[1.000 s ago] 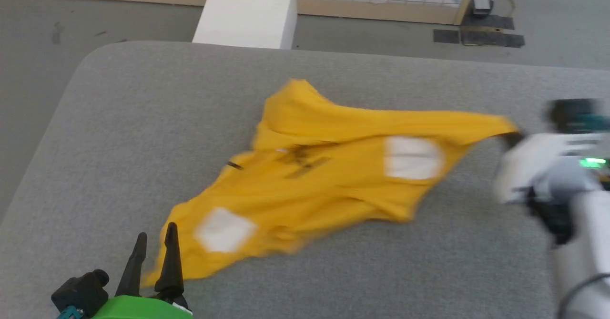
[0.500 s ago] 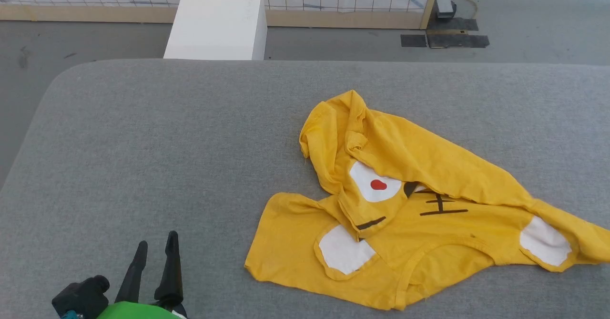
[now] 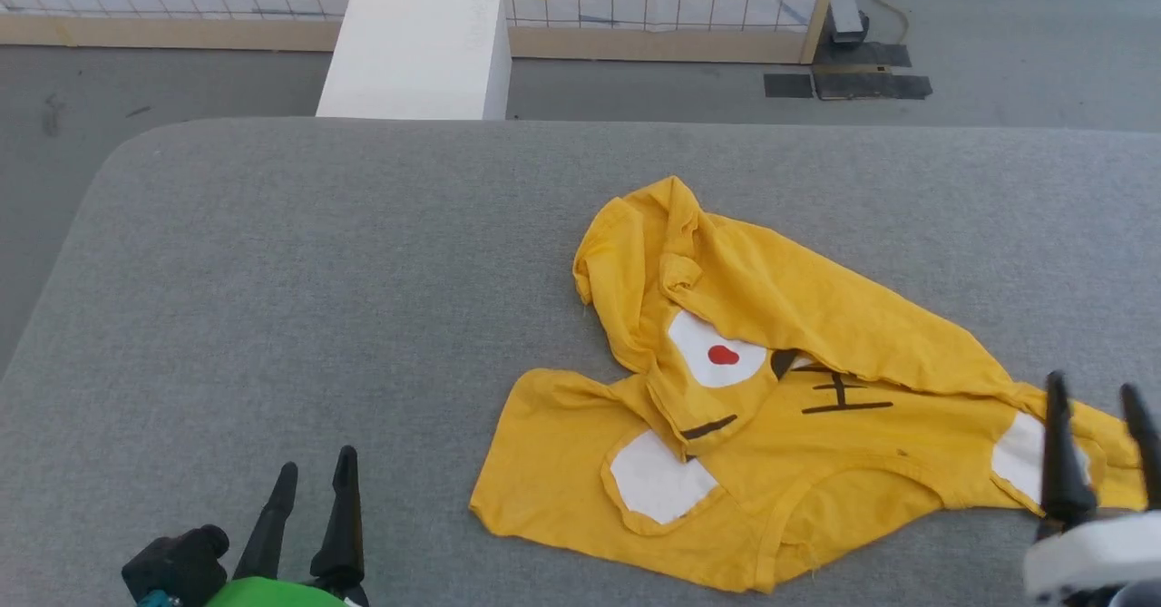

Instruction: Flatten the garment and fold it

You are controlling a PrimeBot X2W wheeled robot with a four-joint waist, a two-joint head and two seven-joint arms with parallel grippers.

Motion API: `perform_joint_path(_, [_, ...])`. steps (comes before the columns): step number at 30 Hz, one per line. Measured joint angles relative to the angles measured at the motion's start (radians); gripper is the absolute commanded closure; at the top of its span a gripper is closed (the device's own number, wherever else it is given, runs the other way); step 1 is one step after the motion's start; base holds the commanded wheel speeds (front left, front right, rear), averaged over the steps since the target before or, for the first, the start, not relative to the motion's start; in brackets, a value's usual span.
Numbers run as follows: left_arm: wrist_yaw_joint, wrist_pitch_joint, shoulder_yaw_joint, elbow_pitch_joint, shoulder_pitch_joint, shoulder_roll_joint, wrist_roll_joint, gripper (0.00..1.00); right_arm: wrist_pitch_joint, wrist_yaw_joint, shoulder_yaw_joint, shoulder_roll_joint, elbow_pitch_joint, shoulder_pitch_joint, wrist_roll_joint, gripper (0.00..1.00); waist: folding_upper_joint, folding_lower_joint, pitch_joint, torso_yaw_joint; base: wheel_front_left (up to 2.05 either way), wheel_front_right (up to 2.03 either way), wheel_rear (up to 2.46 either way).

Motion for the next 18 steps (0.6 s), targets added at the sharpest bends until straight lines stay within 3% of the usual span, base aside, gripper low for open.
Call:
perform_joint_path(6, [0.008,-0.005,-0.007,0.006,0.001,0.010,0.037,0.00,-0.166,0.000,0.112,0.001,0.042,0.107,0.041,0.00,0.0000,0.0000,0.004,0.011,0.00,0.00,0.00])
perform_joint_path(14, [0.011,0.008,-0.031,-0.016,-0.008,0.038,0.073,0.00,-0.208,0.000,0.160,0.002,0.082,0.125,0.045,0.00,0.0000,0.0000,0.021,-0.014,0.00,0.00,0.00])
perform_joint_path(18, [-0.003,0.103,-0.077,-0.054,-0.052,0.069,0.079,0.00,-0.210,0.000,0.138,0.001,0.083,0.122,0.034,0.00,0.0000,0.0000,0.029,-0.022,0.00,0.00,0.00])
